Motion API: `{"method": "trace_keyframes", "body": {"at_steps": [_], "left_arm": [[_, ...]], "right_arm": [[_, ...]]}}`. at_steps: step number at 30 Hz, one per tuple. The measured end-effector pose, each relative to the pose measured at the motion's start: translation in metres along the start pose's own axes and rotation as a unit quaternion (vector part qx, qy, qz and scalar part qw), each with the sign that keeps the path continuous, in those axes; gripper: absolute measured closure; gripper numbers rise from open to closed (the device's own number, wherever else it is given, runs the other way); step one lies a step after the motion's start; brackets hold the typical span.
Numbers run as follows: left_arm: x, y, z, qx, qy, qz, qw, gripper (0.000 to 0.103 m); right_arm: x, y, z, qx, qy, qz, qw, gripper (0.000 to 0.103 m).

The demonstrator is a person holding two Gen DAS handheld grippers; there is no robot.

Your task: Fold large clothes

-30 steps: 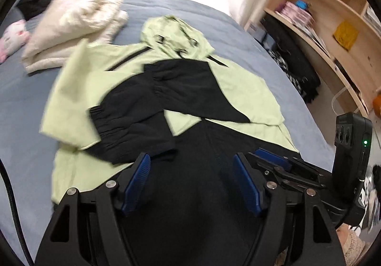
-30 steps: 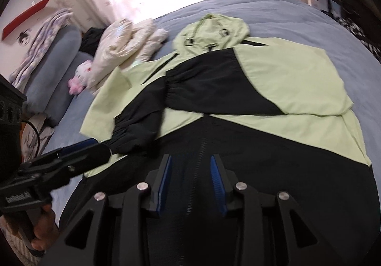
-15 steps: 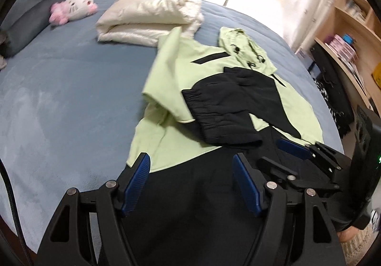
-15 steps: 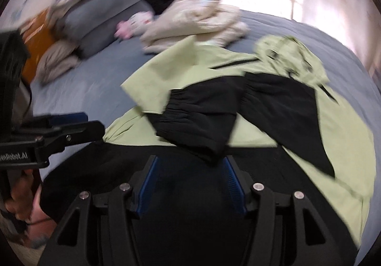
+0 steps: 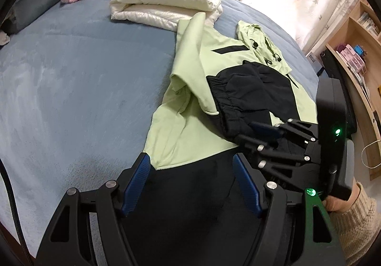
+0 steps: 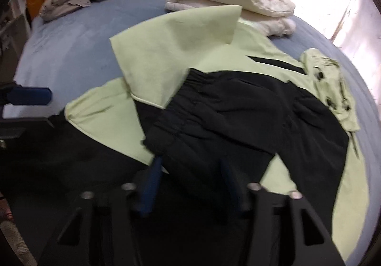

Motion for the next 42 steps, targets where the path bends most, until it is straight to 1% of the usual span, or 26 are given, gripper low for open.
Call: {"method": "trace_keyframes", "body": {"at_steps": [1,2,4,7,8,10,12,14,15,17,20,21,22,23,24,26,28,29,30,32,33,35,37,40,41,42], "left_arm": [[-0.001,0.001,0.0,0.0,0.0,0.001,1.0,0.033],[-0.001,0.001,0.0,0.001,0.0,0.002,1.0,0.033],[-0.001,0.002,0.002,0.003,0.0,0.002,1.0,0.033],[0.0,0.004,0.004,0.009,0.0,0.001,1.0,0.033],[0.001,0.005,0.005,0.01,0.0,0.0,0.9999,0.033],[0.003,0.005,0.007,0.013,0.0,-0.003,0.9999,0.033],[0.007,0.005,0.008,0.015,-0.002,-0.006,0.9999,0.033],[0.012,0.003,0.008,0.014,-0.002,-0.013,0.9998,0.033],[0.013,0.003,0.007,0.014,-0.002,-0.015,0.9998,0.033],[0.017,0.002,0.005,0.01,-0.002,-0.021,0.9997,0.033],[0.024,0.002,0.0,0.002,0.001,-0.029,0.9996,0.033],[0.026,0.003,0.0,0.001,0.002,-0.033,0.9995,0.033],[0.028,0.005,0.0,0.0,0.006,-0.038,0.9992,0.033],[0.03,0.008,0.0,-0.001,0.009,-0.044,0.999,0.033],[0.033,0.014,0.0,-0.001,0.015,-0.054,0.9984,0.033],[0.036,0.024,0.0,-0.003,0.018,-0.065,0.9977,0.033],[0.037,0.041,-0.002,-0.008,0.019,-0.071,0.9973,0.033],[0.037,0.049,-0.004,-0.012,0.017,-0.075,0.997,0.033],[0.037,0.06,-0.009,-0.016,0.017,-0.077,0.9968,0.033],[0.033,0.08,-0.022,-0.025,0.023,-0.075,0.9966,0.033],[0.029,0.092,-0.034,-0.038,0.028,-0.068,0.9966,0.033],[0.024,0.107,-0.051,-0.056,0.023,-0.058,0.9965,0.033],[0.019,0.123,-0.07,-0.067,0.017,-0.044,0.9966,0.033],[0.011,0.138,-0.09,-0.074,0.014,-0.03,0.9967,0.033],[0.01,0.141,-0.095,-0.078,0.012,-0.026,0.9965,0.033],[0.01,0.144,-0.101,-0.084,0.01,-0.023,0.9961,0.033]], "right_arm": [[0.0,0.001,0.001,0.001,0.002,-0.003,1.0,0.088],[0.0,0.002,0.002,0.002,0.002,-0.004,1.0,0.089],[0.003,0.006,0.011,0.014,0.005,-0.012,1.0,0.095],[0.018,0.015,0.048,0.066,0.014,-0.045,0.997,0.096],[0.027,0.016,0.067,0.094,0.015,-0.063,0.993,0.096],[0.052,0.014,0.103,0.143,0.019,-0.107,0.984,0.096],[0.089,-0.001,0.139,0.19,0.026,-0.174,0.966,0.096],[0.12,-0.021,0.155,0.214,0.024,-0.225,0.95,0.096],[0.135,-0.034,0.158,0.218,0.022,-0.25,0.943,0.096],[0.163,-0.071,0.145,0.195,0.021,-0.307,0.931,0.096],[0.19,-0.131,0.097,0.107,0.028,-0.388,0.915,0.091],[0.193,-0.152,0.079,0.072,0.046,-0.41,0.908,0.089],[0.194,-0.165,0.069,0.053,0.062,-0.423,0.902,0.084],[0.196,-0.175,0.064,0.044,0.076,-0.434,0.897,0.081],[0.2,-0.181,0.063,0.047,0.092,-0.444,0.89,0.076],[0.209,-0.183,0.069,0.066,0.108,-0.454,0.882,0.069],[0.218,-0.178,0.076,0.085,0.122,-0.462,0.874,0.053],[0.226,-0.174,0.077,0.091,0.127,-0.465,0.872,0.048],[0.236,-0.17,0.074,0.09,0.127,-0.466,0.871,0.04],[0.253,-0.162,0.062,0.081,0.123,-0.47,0.87,0.039],[0.259,-0.158,0.055,0.078,0.127,-0.471,0.869,0.039],[0.271,-0.151,0.04,0.073,0.141,-0.479,0.863,0.039],[0.279,-0.148,0.025,0.069,0.142,-0.483,0.861,0.039],[0.285,-0.144,0.005,0.057,0.125,-0.483,0.865,0.039],[0.284,-0.141,0.005,0.061,0.118,-0.478,0.868,0.039],[0.282,-0.138,0.006,0.064,0.111,-0.468,0.875,0.043]]}}
Point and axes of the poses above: each gripper's, at about its wrist camera, not at the fingertips, and z roughly against the way its jaws point, x to its right, y to its top, the point moved 10 cm from there along -z, roughly the way its jaws point, and after that the axes turned 12 degrees about -x, right-handed, at the moved point
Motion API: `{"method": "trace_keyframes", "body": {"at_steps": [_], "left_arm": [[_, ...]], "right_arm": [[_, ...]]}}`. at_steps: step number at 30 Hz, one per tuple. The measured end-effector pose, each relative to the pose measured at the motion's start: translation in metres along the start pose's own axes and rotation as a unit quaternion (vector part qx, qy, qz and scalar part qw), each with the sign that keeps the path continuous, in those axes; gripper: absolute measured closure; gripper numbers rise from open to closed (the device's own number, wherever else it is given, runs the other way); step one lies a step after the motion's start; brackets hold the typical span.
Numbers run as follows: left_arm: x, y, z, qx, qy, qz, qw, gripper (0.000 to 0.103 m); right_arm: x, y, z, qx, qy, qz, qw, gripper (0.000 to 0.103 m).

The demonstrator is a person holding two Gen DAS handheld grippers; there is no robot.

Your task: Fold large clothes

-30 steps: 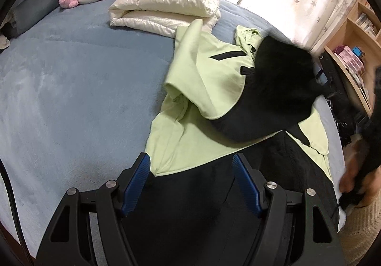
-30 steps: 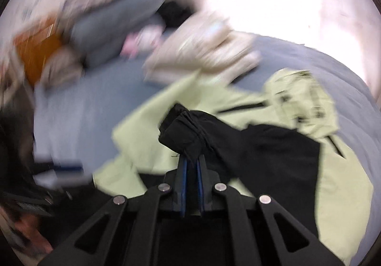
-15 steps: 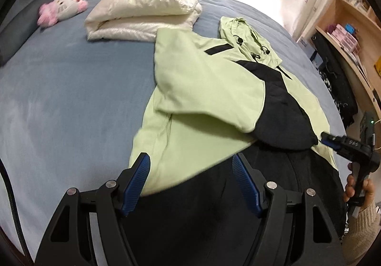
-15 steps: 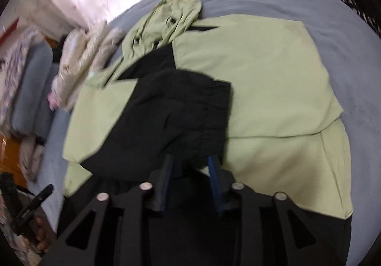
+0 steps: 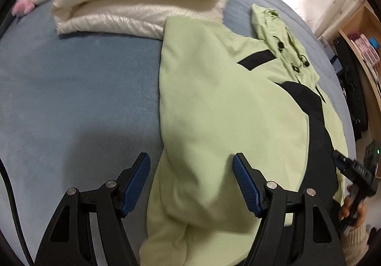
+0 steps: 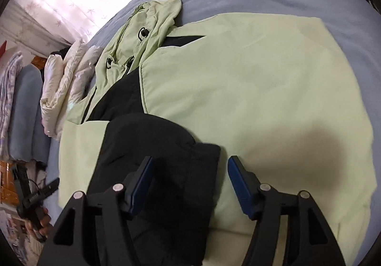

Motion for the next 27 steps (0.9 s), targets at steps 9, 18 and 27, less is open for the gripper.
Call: {"method": "trace_keyframes", "body": {"at_steps": [9,18,27], "left_arm": [[0.007,0.022,-0.015,0.015,0.039,-0.01,0.9991,0.033],[0.007,0.044,-0.016,0.086,0.108,0.007,0.9903,0.058],[0.004,0.05,-0.011,0.117,0.139,-0.001,0.9834,0.058]], "right_arm": [[-0.044,0.027,0.049,0.117,-0.07,0.113,0.984,0.077],[-0.015,0.076,0.018,0.129,-0.18,0.097,0.97,0.077],[0.01,0.072,-0.007,0.091,-0.181,0.065,0.977,0.07]]}}
Point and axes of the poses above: each gripper's, at about its wrist camera, not at the fingertips, and z roughly against the way its jaws point, x to its right, y to its top, the point moved 10 cm from there along -z, roughly the way its jaws point, and after that the axes turned 12 degrees about -x, right-handed, at the moved point
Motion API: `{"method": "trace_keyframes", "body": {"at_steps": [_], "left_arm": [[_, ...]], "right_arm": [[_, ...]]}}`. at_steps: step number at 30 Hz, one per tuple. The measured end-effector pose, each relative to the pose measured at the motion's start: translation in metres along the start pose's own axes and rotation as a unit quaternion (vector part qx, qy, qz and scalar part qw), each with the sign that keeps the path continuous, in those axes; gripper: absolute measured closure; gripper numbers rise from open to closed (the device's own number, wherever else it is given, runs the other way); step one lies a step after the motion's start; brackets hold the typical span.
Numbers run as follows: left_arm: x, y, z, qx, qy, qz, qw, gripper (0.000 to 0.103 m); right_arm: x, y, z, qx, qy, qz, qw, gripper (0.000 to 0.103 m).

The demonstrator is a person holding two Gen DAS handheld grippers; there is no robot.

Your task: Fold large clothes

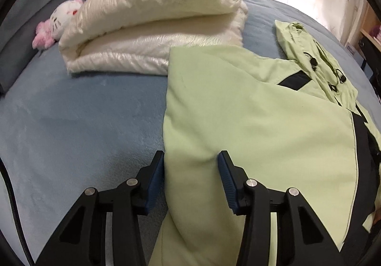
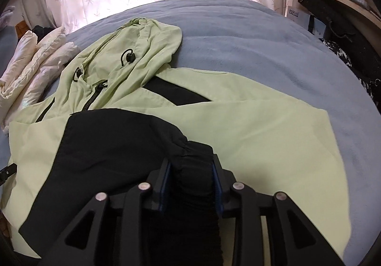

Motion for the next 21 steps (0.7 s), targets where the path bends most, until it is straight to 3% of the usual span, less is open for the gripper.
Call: {"method": "trace_keyframes", "body": {"at_steps": [4,7,10,14,17,19,21], "left_arm": [[0.005,0.004,0.031,0.032,-0.008,-0.014,0.9993,0.058],[0.011,0.002,0.054,0.033,-0.019,-0.009,0.9992,0.058],[0.03,-0.01,0.07,0.027,-0.044,-0.021,0.9985,0.058],[0.077,-0.037,0.075,0.012,-0.071,-0.053,0.996,0.058],[0.103,-0.064,0.062,-0.012,-0.076,-0.073,0.9943,0.058],[0.107,-0.08,0.046,-0.033,-0.059,-0.078,0.9947,0.058],[0.103,-0.088,0.033,-0.042,-0.036,-0.078,0.9954,0.058]], "right_arm": [[0.005,-0.004,0.024,0.001,0.014,-0.019,1.0,0.069],[0.006,-0.01,0.043,0.018,0.019,-0.036,0.999,0.068],[-0.001,-0.021,0.058,0.024,-0.009,-0.047,0.999,0.067],[-0.07,-0.049,0.071,0.011,0.076,0.006,0.997,0.068],[-0.12,-0.078,0.068,-0.014,0.115,0.064,0.991,0.068],[-0.139,-0.093,0.059,-0.029,0.121,0.09,0.988,0.067],[-0.138,-0.103,0.047,-0.042,0.091,0.104,0.989,0.067]]}}
Point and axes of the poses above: each gripper's, at about its wrist camera, not at the fingertips, and z roughly against the way its jaws point, x to its right, y to its top, the point moved 10 cm from there along -z, roughly the way its jaws point, and after that the axes turned 12 degrees about -x, right-handed, at the moved point
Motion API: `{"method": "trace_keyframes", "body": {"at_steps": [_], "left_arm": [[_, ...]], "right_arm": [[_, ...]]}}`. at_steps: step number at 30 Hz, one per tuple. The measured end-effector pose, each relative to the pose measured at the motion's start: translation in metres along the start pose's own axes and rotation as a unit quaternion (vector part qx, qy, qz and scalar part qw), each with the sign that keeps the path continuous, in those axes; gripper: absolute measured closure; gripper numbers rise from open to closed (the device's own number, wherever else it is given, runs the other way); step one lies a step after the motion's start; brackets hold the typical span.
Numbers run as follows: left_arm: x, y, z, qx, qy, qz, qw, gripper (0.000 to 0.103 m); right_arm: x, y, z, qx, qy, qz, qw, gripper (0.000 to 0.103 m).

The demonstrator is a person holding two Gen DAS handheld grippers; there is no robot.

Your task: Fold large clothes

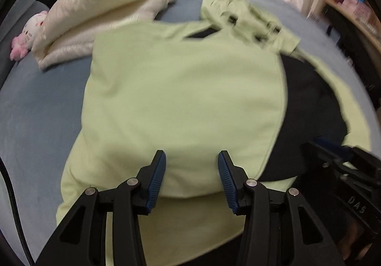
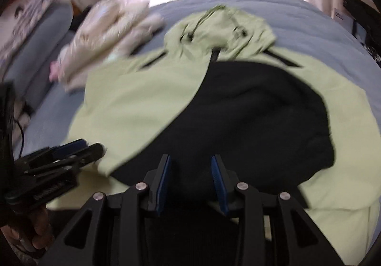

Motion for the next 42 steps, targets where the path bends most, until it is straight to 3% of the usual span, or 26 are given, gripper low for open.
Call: {"method": "trace_keyframes", "body": {"at_steps": [4,6,8,10,15,18,25,32,35,38,40,42], "left_arm": [[-0.023,-0.002,-0.003,0.006,0.019,0.013,0.9997,0.059],[-0.034,-0.001,-0.003,0.003,0.011,0.026,0.9996,0.059],[-0.044,0.0,-0.004,0.003,0.005,0.029,0.9996,0.059],[-0.044,-0.001,-0.003,0.006,0.009,0.026,0.9996,0.059],[-0.04,0.001,0.003,0.003,0.035,0.019,0.9992,0.059],[-0.032,0.009,0.015,0.013,0.031,0.008,0.9994,0.059],[-0.001,0.058,0.027,0.045,0.022,-0.013,0.9987,0.058],[0.008,0.112,-0.009,0.07,0.036,-0.002,0.9969,0.058],[-0.011,0.13,-0.032,0.065,0.062,0.017,0.9959,0.058],[-0.033,0.139,-0.041,0.073,0.085,0.02,0.9936,0.048],[-0.047,0.143,-0.043,0.082,0.093,0.024,0.992,0.047],[-0.06,0.145,-0.044,0.084,0.088,0.037,0.9919,0.047]], "right_arm": [[0.056,-0.01,0.005,0.009,-0.104,-0.012,0.994,0.068],[0.089,-0.017,0.011,0.01,-0.115,-0.045,0.992,0.068],[0.109,-0.023,0.014,0.007,-0.09,-0.071,0.993,0.069],[0.122,-0.028,0.02,0.008,-0.092,-0.084,0.992,0.067],[0.124,-0.028,0.025,-0.001,-0.106,-0.091,0.99,0.067],[0.112,-0.019,0.033,0.014,-0.089,-0.087,0.992,0.067],[0.049,0.038,0.029,0.043,-0.039,-0.035,0.998,0.067],[0.005,0.085,-0.015,0.052,-0.026,0.002,0.998,0.067],[0.019,0.098,-0.027,0.061,-0.054,0.002,0.997,0.067],[0.055,0.107,-0.028,0.076,-0.085,-0.023,0.993,0.068],[0.093,0.107,-0.025,0.084,-0.125,-0.053,0.987,0.067],[0.122,0.103,-0.024,0.084,-0.11,-0.093,0.986,0.066]]}}
Point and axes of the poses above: each gripper's, at about its wrist camera, not at the fingertips, and z roughly against the way its jaws point, x to its right, y to its top, the point moved 10 cm from there along -z, roughly the way its jaws point, and after that the axes turned 12 degrees about -x, right-handed, at the moved point
